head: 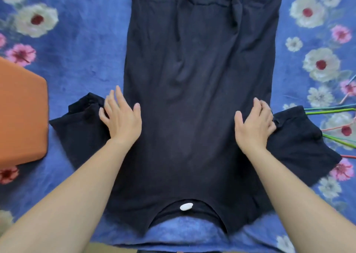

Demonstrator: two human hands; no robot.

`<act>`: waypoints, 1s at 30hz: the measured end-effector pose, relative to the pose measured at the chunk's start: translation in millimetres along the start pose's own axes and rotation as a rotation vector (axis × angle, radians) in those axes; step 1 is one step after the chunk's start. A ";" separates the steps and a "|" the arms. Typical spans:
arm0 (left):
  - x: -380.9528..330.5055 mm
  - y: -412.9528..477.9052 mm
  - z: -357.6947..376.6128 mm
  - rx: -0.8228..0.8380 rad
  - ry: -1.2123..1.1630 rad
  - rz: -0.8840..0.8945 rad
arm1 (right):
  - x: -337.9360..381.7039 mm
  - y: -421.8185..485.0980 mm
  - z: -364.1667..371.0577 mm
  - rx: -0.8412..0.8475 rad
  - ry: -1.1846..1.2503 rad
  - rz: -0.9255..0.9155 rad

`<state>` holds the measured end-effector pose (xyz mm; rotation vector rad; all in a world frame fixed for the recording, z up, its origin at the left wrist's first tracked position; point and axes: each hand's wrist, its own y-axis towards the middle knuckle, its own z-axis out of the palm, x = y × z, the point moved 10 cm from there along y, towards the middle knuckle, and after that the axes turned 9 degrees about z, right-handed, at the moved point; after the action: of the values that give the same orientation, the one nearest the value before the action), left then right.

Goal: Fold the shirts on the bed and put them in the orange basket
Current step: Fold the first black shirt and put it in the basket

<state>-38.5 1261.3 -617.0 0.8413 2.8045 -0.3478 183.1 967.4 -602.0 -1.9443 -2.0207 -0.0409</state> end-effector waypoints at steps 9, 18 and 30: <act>34.1 49.1 -9.6 0.042 0.112 -0.092 | -6.3 92.7 -1.8 0.053 -0.353 -0.013; -115.2 212.5 -24.0 -0.180 -0.143 0.260 | 126.7 217.6 -12.0 0.018 -0.014 -0.196; -148.4 321.8 16.8 0.012 -0.001 0.269 | 162.0 314.0 7.5 0.059 -0.151 -0.243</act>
<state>265.5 1441.2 -650.0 1.2013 2.6428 -0.3212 486.4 1146.3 -632.9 -1.7030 -2.3188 0.1093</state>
